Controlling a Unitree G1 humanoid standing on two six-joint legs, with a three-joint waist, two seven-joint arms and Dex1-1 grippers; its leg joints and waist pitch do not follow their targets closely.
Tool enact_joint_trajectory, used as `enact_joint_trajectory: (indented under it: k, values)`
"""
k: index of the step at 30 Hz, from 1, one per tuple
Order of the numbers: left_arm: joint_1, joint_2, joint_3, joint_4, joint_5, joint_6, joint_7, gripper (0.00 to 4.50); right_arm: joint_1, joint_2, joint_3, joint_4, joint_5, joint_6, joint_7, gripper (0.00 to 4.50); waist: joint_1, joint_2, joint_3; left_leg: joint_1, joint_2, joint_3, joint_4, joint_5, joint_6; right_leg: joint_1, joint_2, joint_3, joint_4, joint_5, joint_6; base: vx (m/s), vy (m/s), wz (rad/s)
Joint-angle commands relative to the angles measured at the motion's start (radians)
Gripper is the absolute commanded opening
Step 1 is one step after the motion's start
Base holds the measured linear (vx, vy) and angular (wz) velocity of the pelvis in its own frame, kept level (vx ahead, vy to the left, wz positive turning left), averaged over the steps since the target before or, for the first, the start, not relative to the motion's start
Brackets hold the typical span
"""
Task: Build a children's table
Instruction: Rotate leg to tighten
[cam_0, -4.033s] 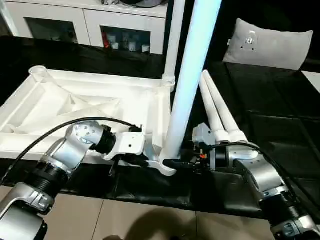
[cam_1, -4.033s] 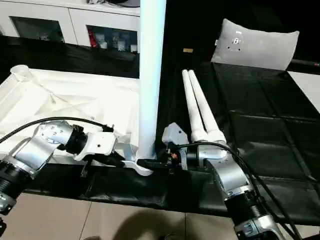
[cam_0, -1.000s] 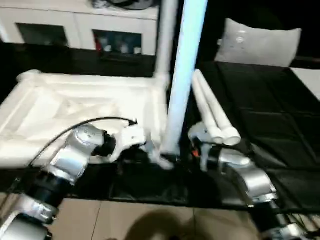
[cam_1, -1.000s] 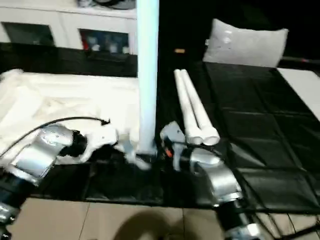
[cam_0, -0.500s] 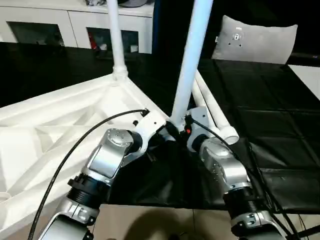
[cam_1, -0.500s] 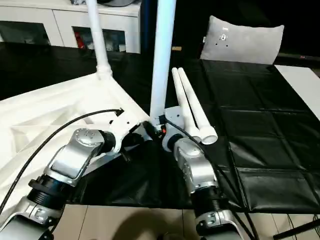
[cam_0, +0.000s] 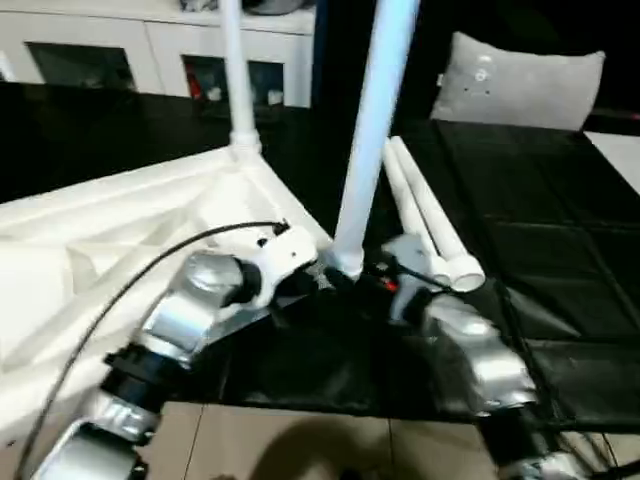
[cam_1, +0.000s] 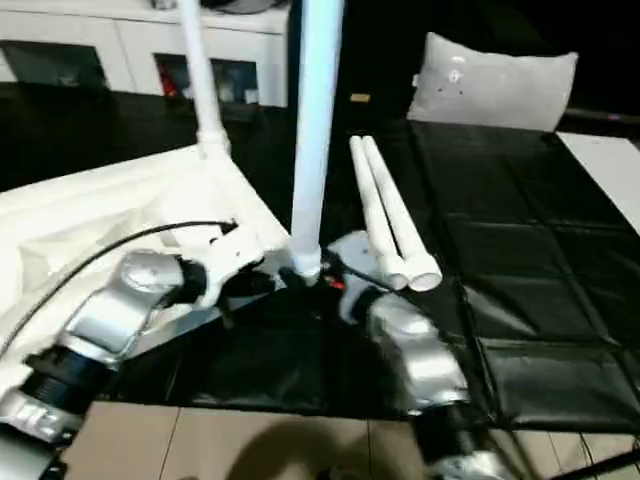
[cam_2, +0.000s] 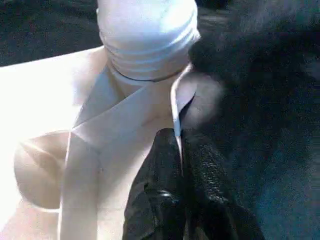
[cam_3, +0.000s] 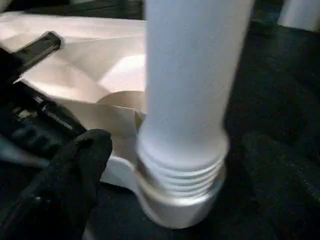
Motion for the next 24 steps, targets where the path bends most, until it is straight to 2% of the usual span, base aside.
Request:
enact_joint_trajectory:
  k: [1, 3, 4, 7, 9, 10, 11, 13, 15, 16, 18, 19, 21, 22, 24]
  values:
    - [-0.015, 0.026, -0.042, 0.001, -0.022, -0.115, -0.092, 0.0, 0.006, -0.047, 0.017, -0.041, 0.034, -0.008, 0.108, 4.47, 0.004, 0.012, -0.071, 0.001, 0.011, 0.012, -0.066, -0.161, 0.056, 0.064, -0.068, 0.042, -0.075, -0.235, -0.178, 0.0, 0.0, 0.0]
    - [-0.014, 0.044, -0.053, 0.013, -0.025, -0.156, -0.126, 0.0, 0.007, -0.069, 0.029, -0.047, 0.034, -0.011, 0.143, 4.47, 0.009, 0.016, -0.072, 0.004, 0.012, 0.013, -0.066, -0.168, 0.054, 0.063, -0.069, 0.043, -0.075, -0.235, -0.183, 0.0, 0.0, 0.0]
    - [-0.015, 0.073, -0.066, 0.033, -0.039, -0.215, -0.2, 0.0, 0.002, -0.115, 0.054, -0.057, 0.041, -0.009, 0.229, 4.47, 0.012, 0.016, -0.072, 0.005, 0.01, 0.011, -0.068, -0.174, 0.052, 0.065, -0.069, 0.042, -0.075, -0.228, -0.186, 0.0, 0.0, 0.0]
    - [-0.017, 0.086, -0.068, 0.045, -0.051, -0.242, -0.247, 0.0, -0.005, -0.147, 0.074, -0.057, 0.039, -0.013, 0.286, 4.47, 0.014, 0.014, -0.072, 0.007, 0.013, 0.013, -0.069, -0.187, 0.043, 0.065, -0.072, 0.043, -0.072, -0.229, -0.193, 0.0, 0.0, 0.0]
    - [-0.027, 0.104, -0.082, 0.059, -0.047, -0.271, -0.282, 0.0, -0.011, -0.168, 0.088, -0.055, 0.047, -0.006, 0.337, 4.47, 0.015, 0.01, -0.072, 0.006, 0.012, 0.012, -0.069, -0.194, 0.045, 0.066, -0.072, 0.041, -0.073, -0.248, -0.191, 0.0, 0.0, 0.0]
    - [-0.044, 0.13, -0.099, 0.08, -0.047, -0.316, -0.345, 0.0, -0.024, -0.191, 0.108, -0.043, 0.046, 0.004, 0.389, 4.47, 0.016, 0.004, -0.072, 0.004, 0.011, 0.011, -0.069, -0.187, 0.047, 0.067, -0.073, 0.041, -0.075, -0.268, -0.182, 0.0, 0.0, 0.0]
    - [-0.047, 0.134, -0.101, 0.082, -0.047, -0.322, -0.354, 0.0, -0.026, -0.193, 0.111, -0.041, 0.046, 0.007, 0.395, 4.31, 0.016, 0.001, -0.073, 0.003, 0.01, 0.012, -0.068, -0.182, 0.049, 0.068, -0.073, 0.042, -0.074, -0.273, -0.179, 0.0, 0.0, 0.0]
    - [-0.059, 0.149, -0.11, 0.09, -0.054, -0.343, -0.398, 0.0, -0.038, -0.2, 0.123, -0.029, 0.047, 0.016, 0.42, 4.13, 0.014, 0.003, -0.071, 0.001, 0.011, 0.012, -0.069, -0.178, 0.045, 0.067, -0.075, 0.041, -0.075, -0.294, -0.171, 0.0, 0.0, 0.0]
    - [-0.069, 0.159, -0.119, 0.101, -0.053, -0.375, -0.427, 0.0, -0.044, -0.203, 0.131, -0.021, 0.05, 0.02, 0.435, 4.1, 0.016, 0.005, -0.071, 0.004, 0.012, 0.013, -0.067, -0.174, 0.043, 0.064, -0.075, 0.042, -0.077, -0.31, -0.165, 0.0, 0.0, 0.0]
    - [-0.075, 0.164, -0.121, 0.108, -0.055, -0.389, -0.447, 0.0, -0.049, -0.205, 0.139, -0.015, 0.051, 0.022, 0.448, 3.83, 0.015, -0.006, -0.073, 0.003, 0.013, 0.013, -0.068, -0.165, 0.044, 0.065, -0.074, 0.041, -0.075, -0.301, -0.166, 0.0, 0.0, 0.0]
    - [-0.082, 0.167, -0.123, 0.113, -0.056, -0.404, -0.469, 0.0, -0.052, -0.207, 0.148, -0.008, 0.049, 0.022, 0.463, 3.73, 0.017, 0.0, -0.074, 0.002, 0.014, 0.012, -0.068, -0.152, 0.042, 0.066, -0.076, 0.042, -0.071, -0.278, -0.172, 0.0, 0.0, 0.0]
    - [-0.085, 0.167, -0.123, 0.116, -0.057, -0.405, -0.477, 0.0, -0.053, -0.206, 0.149, -0.006, 0.048, 0.021, 0.468, 3.73, 0.017, -0.002, -0.074, 0.003, 0.015, 0.013, -0.067, -0.149, 0.043, 0.066, -0.076, 0.041, -0.07, -0.264, -0.177, 0.0, 0.0, 0.0]
    - [-0.096, 0.17, -0.131, 0.132, -0.054, -0.43, -0.487, 0.0, -0.056, -0.205, 0.156, -0.004, 0.054, 0.027, 0.485, 3.64, 0.018, -0.001, -0.075, 0.003, 0.014, 0.013, -0.067, -0.146, 0.045, 0.066, -0.076, 0.041, -0.067, -0.248, -0.183, 0.0, 0.0, 0.0]
    - [-0.1, 0.169, -0.132, 0.138, -0.054, -0.433, -0.489, 0.0, -0.056, -0.204, 0.16, -0.006, 0.056, 0.029, 0.491, 3.36, 0.018, -0.002, -0.074, 0.003, 0.014, 0.014, -0.067, -0.146, 0.045, 0.066, -0.076, 0.041, -0.067, -0.247, -0.185, 0.0, 0.0, 0.0]
    - [-0.106, 0.168, -0.134, 0.146, -0.053, -0.445, -0.491, 0.0, -0.055, -0.202, 0.166, -0.009, 0.057, 0.034, 0.498, 3.3, 0.019, -0.002, -0.074, 0.004, 0.014, 0.014, -0.067, -0.148, 0.043, 0.066, -0.076, 0.041, -0.067, -0.256, -0.183, 0.0, 0.0, 0.0]
